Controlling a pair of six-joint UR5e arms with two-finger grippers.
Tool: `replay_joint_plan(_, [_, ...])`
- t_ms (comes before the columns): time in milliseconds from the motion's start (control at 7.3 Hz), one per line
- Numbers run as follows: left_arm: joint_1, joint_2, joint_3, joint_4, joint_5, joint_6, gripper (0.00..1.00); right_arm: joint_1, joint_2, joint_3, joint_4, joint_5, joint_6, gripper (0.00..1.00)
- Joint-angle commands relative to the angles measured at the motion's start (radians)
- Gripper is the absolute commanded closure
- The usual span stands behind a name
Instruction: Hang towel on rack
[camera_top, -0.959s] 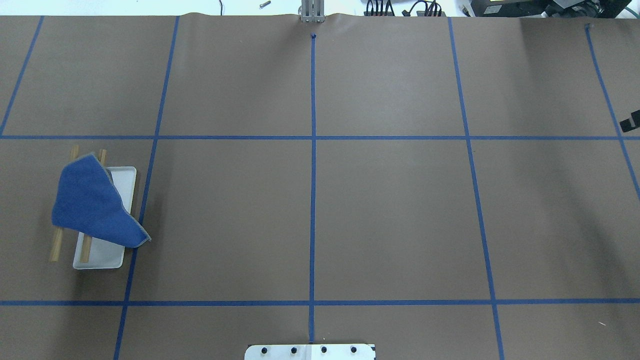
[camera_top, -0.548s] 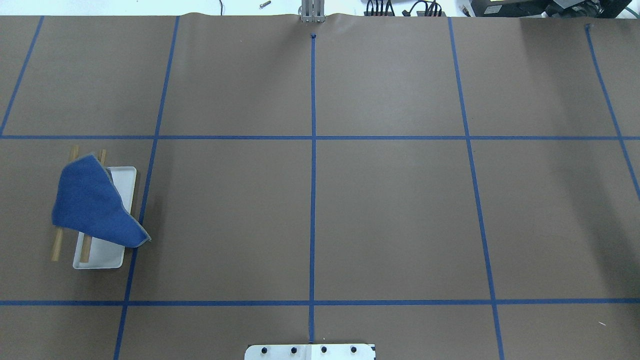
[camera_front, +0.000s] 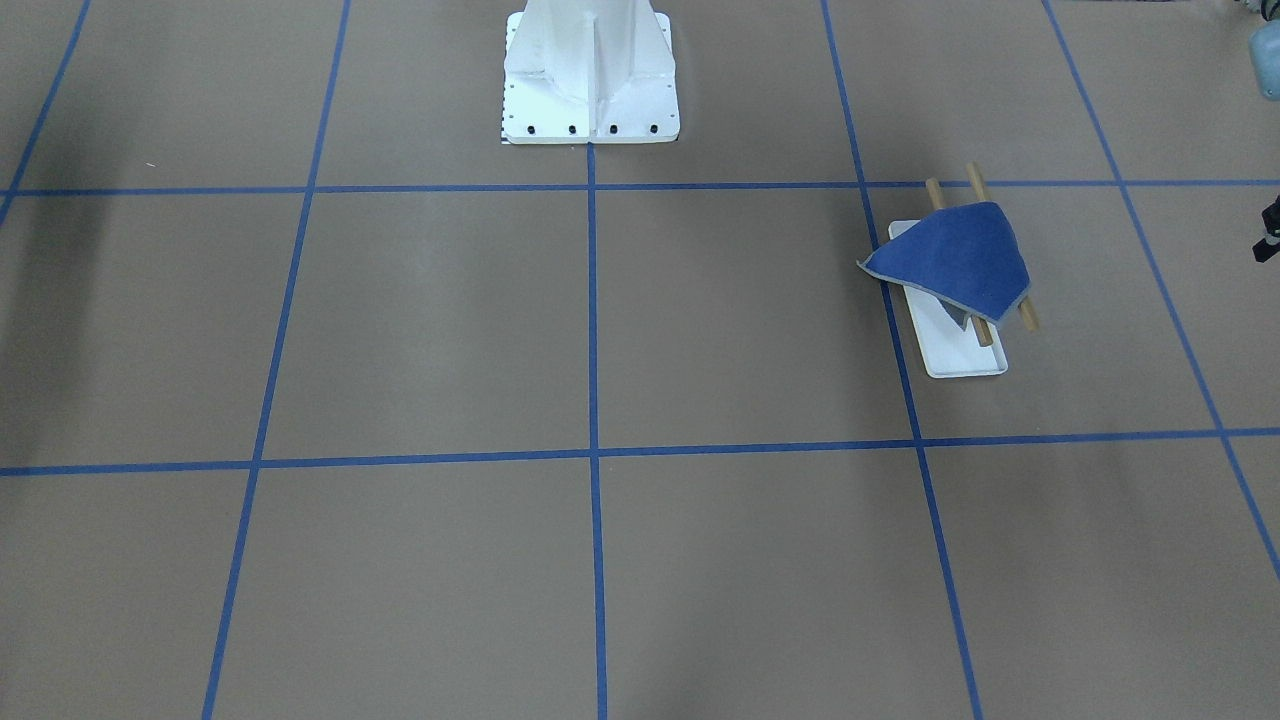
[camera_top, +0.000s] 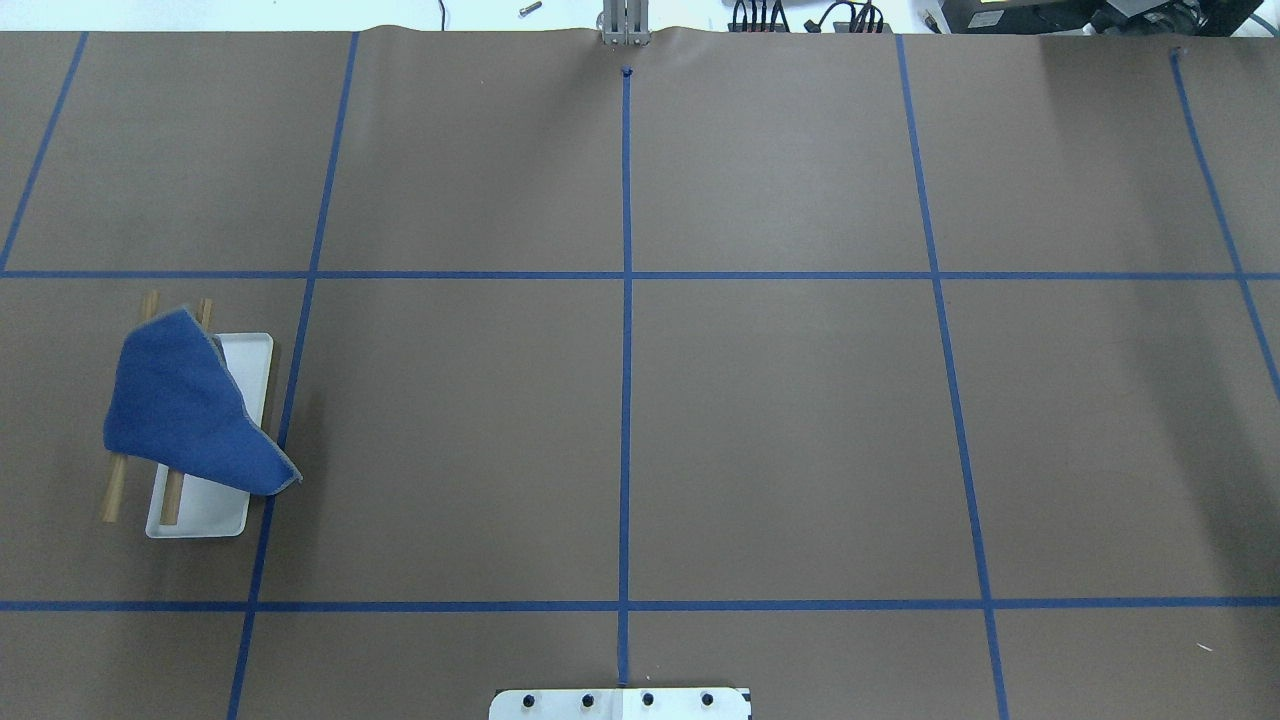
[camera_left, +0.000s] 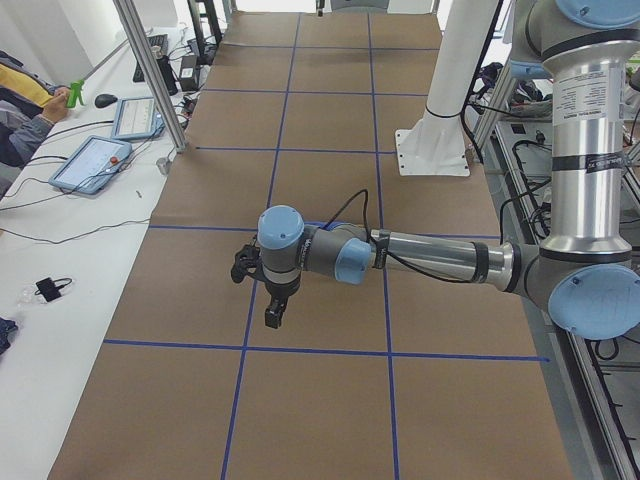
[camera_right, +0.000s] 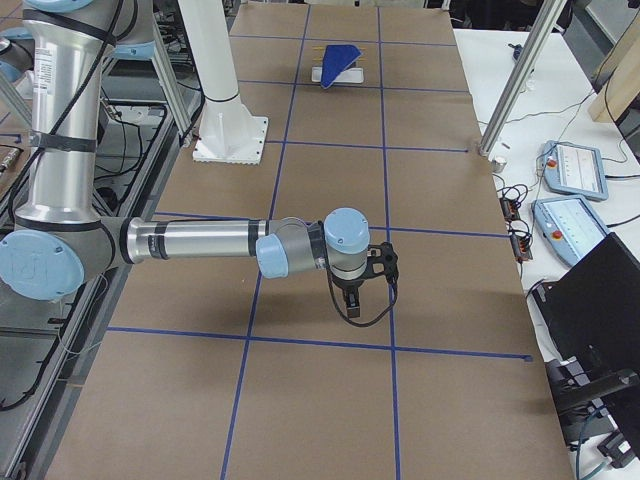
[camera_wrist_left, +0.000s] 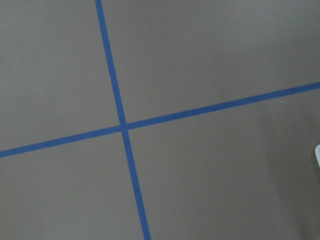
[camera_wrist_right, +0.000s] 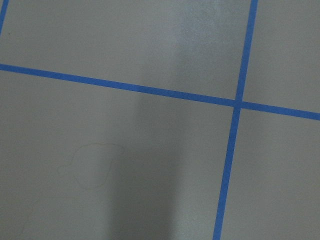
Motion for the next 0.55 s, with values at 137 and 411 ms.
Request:
replay_joint_plan(137, [-0.016, 0.020, 0.026, 0.046, -0.004, 0.022, 0.02, 0.001, -0.037, 0.001, -0.002, -0.010, -0.002, 0.00])
replay_joint_plan(411, [-0.016, 0.020, 0.040, 0.046, -0.005, 0.022, 0.02, -0.013, -0.020, 0.000, -0.055, -0.007, -0.004, 0.00])
